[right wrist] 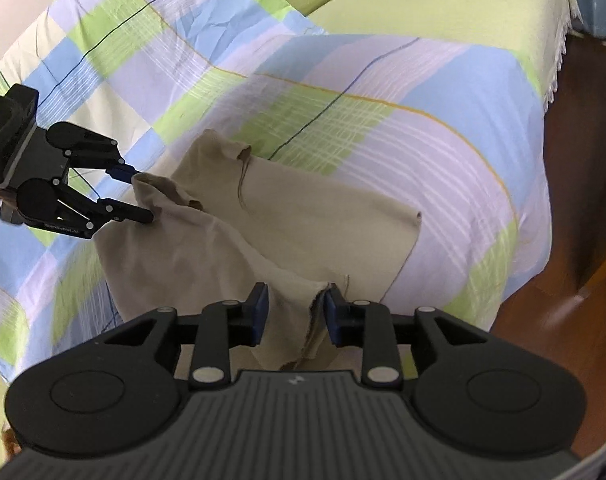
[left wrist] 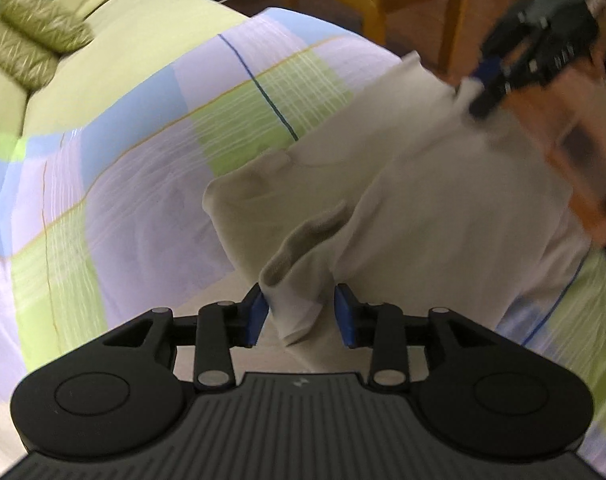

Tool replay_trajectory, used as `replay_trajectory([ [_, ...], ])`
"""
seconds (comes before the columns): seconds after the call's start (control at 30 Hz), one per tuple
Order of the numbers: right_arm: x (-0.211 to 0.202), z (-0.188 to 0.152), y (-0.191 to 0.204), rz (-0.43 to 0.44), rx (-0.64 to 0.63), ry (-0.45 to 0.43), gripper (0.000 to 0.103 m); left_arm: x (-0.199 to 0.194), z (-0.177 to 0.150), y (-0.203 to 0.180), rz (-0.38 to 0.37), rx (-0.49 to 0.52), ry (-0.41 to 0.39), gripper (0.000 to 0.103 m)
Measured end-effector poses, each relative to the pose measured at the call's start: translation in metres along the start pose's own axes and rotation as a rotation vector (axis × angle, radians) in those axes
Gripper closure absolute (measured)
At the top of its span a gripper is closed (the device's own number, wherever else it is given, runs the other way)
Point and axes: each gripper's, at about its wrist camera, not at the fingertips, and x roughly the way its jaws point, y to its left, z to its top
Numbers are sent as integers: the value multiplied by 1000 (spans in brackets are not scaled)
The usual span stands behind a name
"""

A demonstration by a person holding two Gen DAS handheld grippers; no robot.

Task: Fold clothes
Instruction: 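Lower the shirt onto the blanket and open both grippers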

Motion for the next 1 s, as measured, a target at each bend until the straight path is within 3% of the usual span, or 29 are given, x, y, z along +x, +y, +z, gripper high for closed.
replay_trajectory([
  [0.13, 1, 0, 7, -28, -55, -2, 77, 4, 3, 3, -19, 68, -7, 64],
  [0.17, 2, 0, 8, -33, -60, -3, 77, 5, 3, 4, -24, 85, -9, 69],
  [0.23, 2, 0, 9, -39, -66, -3, 77, 8, 4, 5, -46, 112, -12, 94],
  [0.3, 0, -1, 11, -52, -87, -12, 77, 10, 4, 7, -73, 122, -24, 99],
  [0.33, -1, -1, 12, -58, -98, -19, 83, 10, 5, 7, -73, 122, -24, 99],
  [0.37, -3, -1, 13, -52, -112, -23, 99, 7, 4, 8, -80, 116, -35, 99],
  [0.6, -18, 1, 19, -55, -124, -84, 99, -8, 9, 20, -110, 49, -99, 100],
  [0.77, -30, 12, 7, -110, -69, -148, 99, -4, 23, 36, -68, -8, -156, 100],
  [1.0, -12, 33, -17, -133, -27, -130, 99, 23, 36, 46, -37, 0, -125, 100],
])
